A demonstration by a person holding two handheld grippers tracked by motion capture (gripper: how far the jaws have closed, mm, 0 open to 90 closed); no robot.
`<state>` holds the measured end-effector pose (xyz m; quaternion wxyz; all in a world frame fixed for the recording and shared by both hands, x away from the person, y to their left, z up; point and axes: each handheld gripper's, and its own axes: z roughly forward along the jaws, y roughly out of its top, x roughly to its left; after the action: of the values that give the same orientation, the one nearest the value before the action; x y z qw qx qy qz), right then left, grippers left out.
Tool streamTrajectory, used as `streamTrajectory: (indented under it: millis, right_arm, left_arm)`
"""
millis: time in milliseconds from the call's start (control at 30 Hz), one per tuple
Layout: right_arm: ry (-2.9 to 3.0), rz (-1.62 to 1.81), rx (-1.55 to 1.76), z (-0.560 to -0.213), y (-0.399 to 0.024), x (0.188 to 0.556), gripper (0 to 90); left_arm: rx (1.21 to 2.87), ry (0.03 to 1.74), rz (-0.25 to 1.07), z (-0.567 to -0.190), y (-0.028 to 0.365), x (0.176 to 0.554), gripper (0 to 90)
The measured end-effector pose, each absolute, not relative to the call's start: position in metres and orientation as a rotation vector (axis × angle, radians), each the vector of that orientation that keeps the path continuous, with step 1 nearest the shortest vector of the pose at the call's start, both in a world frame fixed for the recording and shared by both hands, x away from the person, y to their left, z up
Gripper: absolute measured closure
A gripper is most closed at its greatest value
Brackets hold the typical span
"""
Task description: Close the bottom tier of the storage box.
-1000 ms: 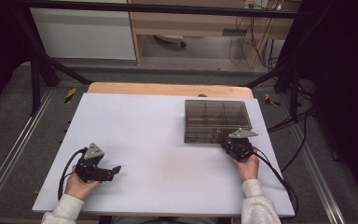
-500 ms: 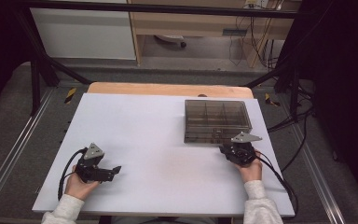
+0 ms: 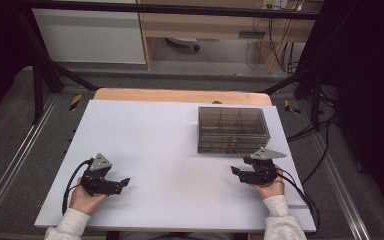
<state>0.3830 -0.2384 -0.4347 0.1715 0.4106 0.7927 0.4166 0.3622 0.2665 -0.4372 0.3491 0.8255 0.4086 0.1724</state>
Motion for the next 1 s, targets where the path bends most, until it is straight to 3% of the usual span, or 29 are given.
streamTrajectory:
  millis: [200, 467, 1000]
  right_arm:
    - [2.282, 1.187, 1.142, -0.437, -0.238, 0.376, 15.7]
    - [2.296, 1.205, 1.156, -0.440, -0.241, 0.369, 3.4]
    - [2.302, 1.219, 1.145, -0.449, -0.255, 0.357, 0.5]
  left_arm:
    - [2.141, 1.059, 0.449, -0.437, 0.266, 0.362, 11.7]
    - [2.141, 1.059, 0.444, -0.438, 0.266, 0.362, 11.7]
    - [2.143, 1.057, 0.441, -0.438, 0.266, 0.361, 11.5]
